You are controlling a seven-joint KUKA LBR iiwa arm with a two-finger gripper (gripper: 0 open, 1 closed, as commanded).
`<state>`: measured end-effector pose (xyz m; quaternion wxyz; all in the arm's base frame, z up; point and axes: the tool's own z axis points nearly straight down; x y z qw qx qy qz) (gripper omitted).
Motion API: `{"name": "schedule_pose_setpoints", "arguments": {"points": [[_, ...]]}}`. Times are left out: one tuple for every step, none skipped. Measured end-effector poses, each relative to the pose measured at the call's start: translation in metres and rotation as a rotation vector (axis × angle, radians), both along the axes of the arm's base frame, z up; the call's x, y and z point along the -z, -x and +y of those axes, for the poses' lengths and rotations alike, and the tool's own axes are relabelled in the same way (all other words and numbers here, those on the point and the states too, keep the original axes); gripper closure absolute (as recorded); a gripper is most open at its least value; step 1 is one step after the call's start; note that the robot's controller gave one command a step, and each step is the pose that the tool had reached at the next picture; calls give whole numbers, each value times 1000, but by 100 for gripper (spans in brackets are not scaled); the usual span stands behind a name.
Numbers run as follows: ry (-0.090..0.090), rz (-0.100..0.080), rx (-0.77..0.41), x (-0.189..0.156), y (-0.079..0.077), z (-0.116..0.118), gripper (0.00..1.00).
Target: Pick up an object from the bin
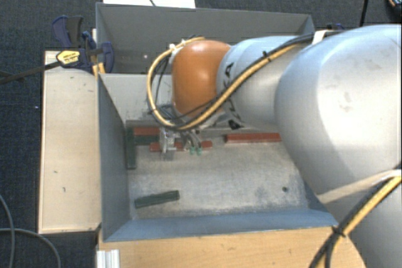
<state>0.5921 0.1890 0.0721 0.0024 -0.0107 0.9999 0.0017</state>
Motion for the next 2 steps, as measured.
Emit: {"name": "schedule_pose_setpoints", "arguments": {"points": [[3, 3, -292, -8, 36, 5, 100], [1, -4, -347, -44, 22, 35, 100]]}}
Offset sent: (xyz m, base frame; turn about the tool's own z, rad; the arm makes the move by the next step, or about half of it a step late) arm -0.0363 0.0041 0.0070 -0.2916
